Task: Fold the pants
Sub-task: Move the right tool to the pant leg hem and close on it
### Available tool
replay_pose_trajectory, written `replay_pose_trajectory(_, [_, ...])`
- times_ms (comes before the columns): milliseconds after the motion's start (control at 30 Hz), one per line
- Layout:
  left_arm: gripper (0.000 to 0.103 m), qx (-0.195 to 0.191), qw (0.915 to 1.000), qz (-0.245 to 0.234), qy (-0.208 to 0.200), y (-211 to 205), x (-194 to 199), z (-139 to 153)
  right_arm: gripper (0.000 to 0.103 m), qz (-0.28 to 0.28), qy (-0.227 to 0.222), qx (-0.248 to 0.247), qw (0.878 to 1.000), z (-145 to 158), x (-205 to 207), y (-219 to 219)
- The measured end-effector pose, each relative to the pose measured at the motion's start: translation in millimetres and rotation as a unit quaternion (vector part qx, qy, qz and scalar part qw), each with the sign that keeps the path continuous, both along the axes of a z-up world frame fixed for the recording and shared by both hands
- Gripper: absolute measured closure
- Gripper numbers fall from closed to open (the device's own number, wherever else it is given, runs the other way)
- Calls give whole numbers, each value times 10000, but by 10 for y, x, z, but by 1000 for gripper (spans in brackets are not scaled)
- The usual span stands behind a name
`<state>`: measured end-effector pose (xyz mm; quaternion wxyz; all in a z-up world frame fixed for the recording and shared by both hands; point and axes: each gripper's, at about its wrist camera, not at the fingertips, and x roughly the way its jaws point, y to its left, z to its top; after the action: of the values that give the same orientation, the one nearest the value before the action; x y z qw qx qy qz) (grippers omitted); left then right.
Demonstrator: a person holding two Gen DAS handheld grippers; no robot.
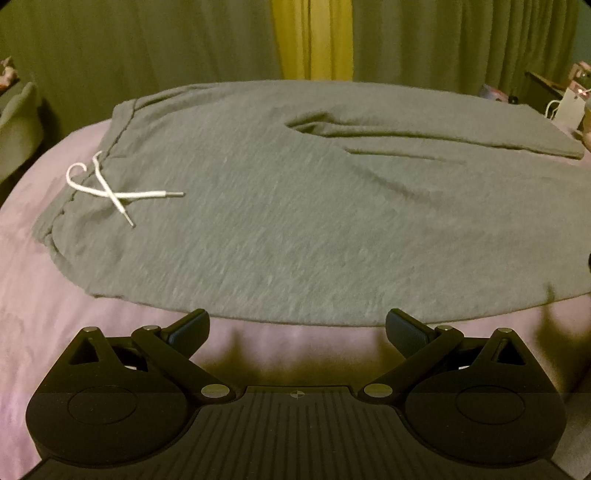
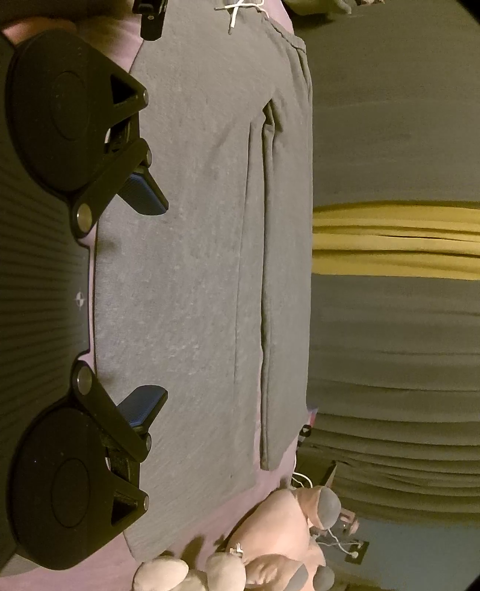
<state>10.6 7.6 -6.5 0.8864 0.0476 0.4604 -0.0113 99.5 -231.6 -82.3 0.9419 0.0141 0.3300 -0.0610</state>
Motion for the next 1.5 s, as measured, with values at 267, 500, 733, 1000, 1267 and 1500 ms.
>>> replay_pose_trajectory(267, [0, 129, 9999, 112, 13, -19, 83, 29, 4, -170, 606, 82, 9980, -49, 209, -79])
replay_pose_trajectory(500, [0, 334, 9980, 354, -401, -98, 579, 169, 4, -474, 1327, 1319, 9812, -28, 843, -559])
replay_pose_trajectory(733, [0, 37, 9851, 1190, -1241, 81, 905, -87, 4, -1383, 1342, 1607, 9680, 107, 2125, -1134])
replay_pose_trajectory(1000, [0, 317, 9739, 1786, -1363, 274, 1091, -383, 4, -1827, 1438, 1321, 9636, -46, 3827, -1254])
replay_pose_trajectory(1267, [0, 612, 9787, 1535, -1222, 160, 1225, -612, 4, -2194, 1626, 1361, 9523, -395, 4974, -1285])
replay_pose_trajectory(1500, [0, 595, 9765, 1656, -1246, 112, 1220, -646, 4, -2546, 1901, 1252, 9399, -754, 5312, -1347])
